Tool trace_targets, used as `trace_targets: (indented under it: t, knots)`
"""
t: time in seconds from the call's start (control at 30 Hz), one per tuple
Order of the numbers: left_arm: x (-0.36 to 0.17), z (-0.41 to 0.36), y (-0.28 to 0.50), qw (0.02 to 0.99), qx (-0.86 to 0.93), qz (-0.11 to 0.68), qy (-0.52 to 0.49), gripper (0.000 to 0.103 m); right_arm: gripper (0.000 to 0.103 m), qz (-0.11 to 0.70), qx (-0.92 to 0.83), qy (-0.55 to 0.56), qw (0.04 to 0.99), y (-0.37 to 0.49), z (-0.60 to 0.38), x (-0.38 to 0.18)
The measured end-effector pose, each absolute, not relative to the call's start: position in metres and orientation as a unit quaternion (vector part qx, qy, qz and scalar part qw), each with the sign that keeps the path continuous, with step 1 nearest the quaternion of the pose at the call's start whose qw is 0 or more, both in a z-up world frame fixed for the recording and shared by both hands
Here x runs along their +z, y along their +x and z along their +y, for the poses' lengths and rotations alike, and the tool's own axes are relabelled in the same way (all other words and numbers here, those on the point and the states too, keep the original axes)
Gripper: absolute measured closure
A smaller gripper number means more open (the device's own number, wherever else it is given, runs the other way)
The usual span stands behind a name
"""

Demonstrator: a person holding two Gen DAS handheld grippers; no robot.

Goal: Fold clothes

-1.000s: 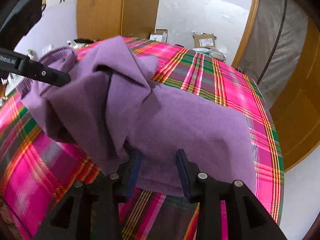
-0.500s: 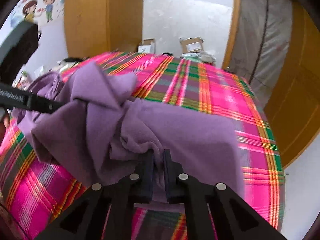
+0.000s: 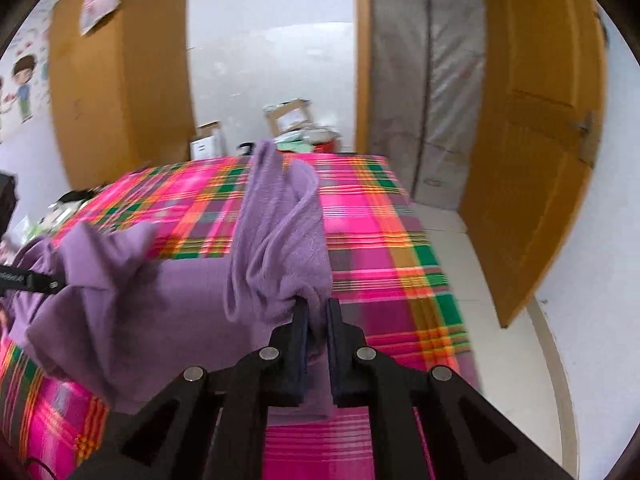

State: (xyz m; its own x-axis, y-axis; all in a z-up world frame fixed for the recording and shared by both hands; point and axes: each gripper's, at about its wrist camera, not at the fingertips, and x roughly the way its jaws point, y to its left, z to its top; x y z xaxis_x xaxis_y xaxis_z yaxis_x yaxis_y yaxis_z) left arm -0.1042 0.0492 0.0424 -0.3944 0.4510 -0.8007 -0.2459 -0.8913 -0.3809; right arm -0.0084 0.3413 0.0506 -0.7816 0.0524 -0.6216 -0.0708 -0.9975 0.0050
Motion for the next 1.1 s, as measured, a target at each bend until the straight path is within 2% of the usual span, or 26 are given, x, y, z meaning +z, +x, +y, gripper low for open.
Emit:
trace_targets:
  t: [0.33, 0.9, 1.0, 1.1]
  knots:
    - [0.045, 0.038, -0.107, 0.192, 0.838, -0.095, -0.502, 0.08, 0.094, 0.039, 0.93, -0.357, 0.079, -0.003, 0.372, 0.036]
    - [0.052, 0.012, -0.115, 0.174, 0.844, -0.12, -0.492, 0.08, 0.091, 0.002, 0.928, -0.339, 0.156, 0.015, 0.362, 0.052]
    - [0.053, 0.007, -0.115, 0.173, 0.846, -0.122, -0.49, 0.08, 0.091, -0.001, 0.935, -0.322, 0.15, 0.024, 0.35, 0.058]
    - [0.056, 0.002, -0.111, 0.177, 0.847, -0.114, -0.487, 0.08, 0.089, 0.01, 0.943, -0.322, 0.084, 0.023, 0.328, 0.061]
